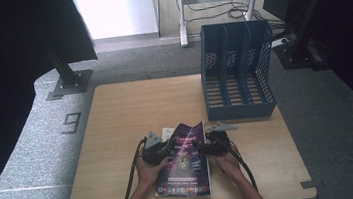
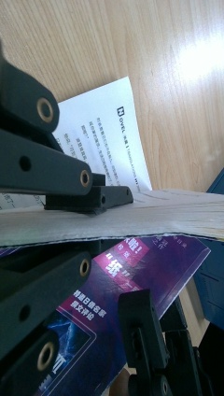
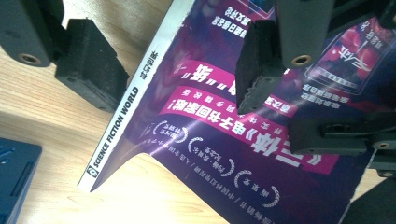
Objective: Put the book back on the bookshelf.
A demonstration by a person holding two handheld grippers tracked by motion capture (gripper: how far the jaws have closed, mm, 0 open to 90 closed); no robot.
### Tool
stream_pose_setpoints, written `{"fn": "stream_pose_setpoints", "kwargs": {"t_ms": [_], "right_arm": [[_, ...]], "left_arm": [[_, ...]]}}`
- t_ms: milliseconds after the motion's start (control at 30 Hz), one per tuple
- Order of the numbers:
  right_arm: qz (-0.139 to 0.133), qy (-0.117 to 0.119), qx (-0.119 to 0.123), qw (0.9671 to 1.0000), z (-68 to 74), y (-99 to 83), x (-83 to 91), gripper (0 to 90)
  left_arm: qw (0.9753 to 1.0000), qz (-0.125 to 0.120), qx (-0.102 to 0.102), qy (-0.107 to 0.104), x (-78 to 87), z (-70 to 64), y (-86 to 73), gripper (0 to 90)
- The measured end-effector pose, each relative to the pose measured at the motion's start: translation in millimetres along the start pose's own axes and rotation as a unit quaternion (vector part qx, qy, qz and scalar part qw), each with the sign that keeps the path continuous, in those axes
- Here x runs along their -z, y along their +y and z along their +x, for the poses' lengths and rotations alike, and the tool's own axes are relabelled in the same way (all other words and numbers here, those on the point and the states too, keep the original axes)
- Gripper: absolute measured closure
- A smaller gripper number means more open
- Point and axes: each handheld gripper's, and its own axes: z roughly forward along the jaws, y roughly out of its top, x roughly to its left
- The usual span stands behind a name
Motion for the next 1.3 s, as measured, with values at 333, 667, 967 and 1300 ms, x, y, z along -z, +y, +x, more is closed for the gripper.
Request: {"fn": "stream_pose_setpoints", "kwargs": {"t_ms": [333, 667, 967, 1300], "right_arm": [[0.01, -0.015, 0.005, 0.9998, -4.6, -0.7, -2.1, 43.8], [0.021, 0.0, -0.002, 0.9998, -14.2, -1.0, -11.2, 43.6], [0.029, -0.002, -0.005, 0.9996, -16.6, 8.3, -15.2, 43.6], [0.031, -0.014, -0.011, 0.9993, -22.8, 6.8, -21.2, 55.5]], "left_arm": [[1.0, -0.004, 0.004, 0.0, 0.4, -0.4, -0.6, 83.7], [1.0, -0.006, 0.005, -0.002, -0.2, 0.5, -0.7, 83.9], [0.9999, -0.008, 0.007, -0.005, 1.0, 2.0, -0.1, 83.9], [0.9998, -0.007, 0.014, -0.009, 1.1, 2.6, -0.1, 83.9]]}}
